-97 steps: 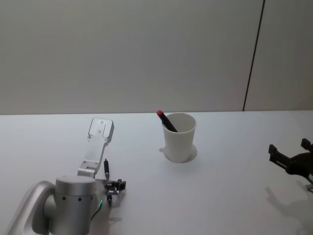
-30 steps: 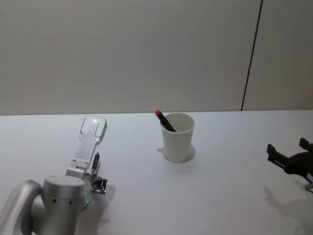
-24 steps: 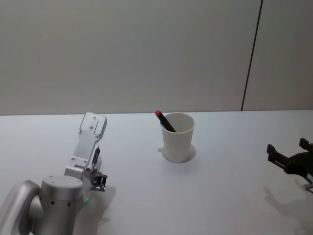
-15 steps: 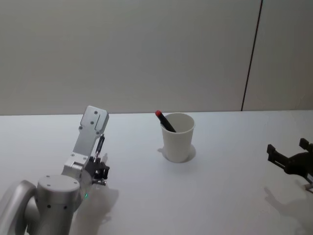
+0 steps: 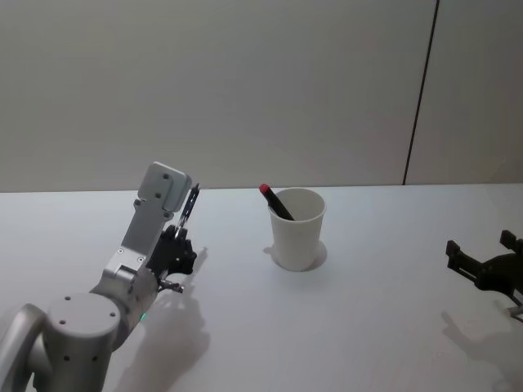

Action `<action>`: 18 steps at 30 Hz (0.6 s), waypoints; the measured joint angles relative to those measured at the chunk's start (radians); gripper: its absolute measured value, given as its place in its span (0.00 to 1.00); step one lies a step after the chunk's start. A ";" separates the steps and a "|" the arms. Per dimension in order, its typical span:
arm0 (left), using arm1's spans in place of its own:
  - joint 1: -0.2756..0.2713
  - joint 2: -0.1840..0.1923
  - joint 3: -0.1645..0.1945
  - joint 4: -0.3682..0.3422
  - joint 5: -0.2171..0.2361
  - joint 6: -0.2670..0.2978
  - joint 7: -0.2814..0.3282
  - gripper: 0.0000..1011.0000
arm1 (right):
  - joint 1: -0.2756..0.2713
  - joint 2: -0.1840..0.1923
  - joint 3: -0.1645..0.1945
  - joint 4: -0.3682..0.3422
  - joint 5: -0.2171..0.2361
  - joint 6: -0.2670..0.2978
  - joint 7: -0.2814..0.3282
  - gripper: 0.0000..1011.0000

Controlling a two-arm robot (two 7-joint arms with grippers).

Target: Place the pen into the pen holder.

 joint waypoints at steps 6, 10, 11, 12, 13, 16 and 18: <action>0.003 0.018 -0.001 -0.001 0.019 -0.106 -0.055 0.13 | 0.000 0.000 0.000 0.000 0.000 0.000 0.000 0.99; 0.003 0.029 0.000 -0.002 0.035 -0.166 -0.088 0.13 | 0.000 0.000 0.000 0.000 0.000 0.000 0.000 0.99; 0.003 0.032 0.000 -0.002 0.040 -0.189 -0.099 0.13 | 0.000 0.000 0.000 0.000 0.000 0.000 0.000 0.99; 0.003 0.035 0.000 -0.002 0.042 -0.205 -0.108 0.13 | 0.000 0.000 0.000 0.000 0.000 0.000 0.000 0.99; 0.003 0.037 0.000 -0.002 0.044 -0.216 -0.114 0.13 | 0.000 0.000 0.000 0.000 0.000 0.000 0.000 0.99; 0.003 0.045 0.001 0.001 0.046 -0.264 -0.141 0.13 | 0.000 0.000 0.000 0.000 0.000 0.000 0.000 0.99; 0.002 0.048 0.001 0.004 0.046 -0.291 -0.155 0.13 | 0.000 0.000 0.000 0.000 0.000 0.000 0.000 0.99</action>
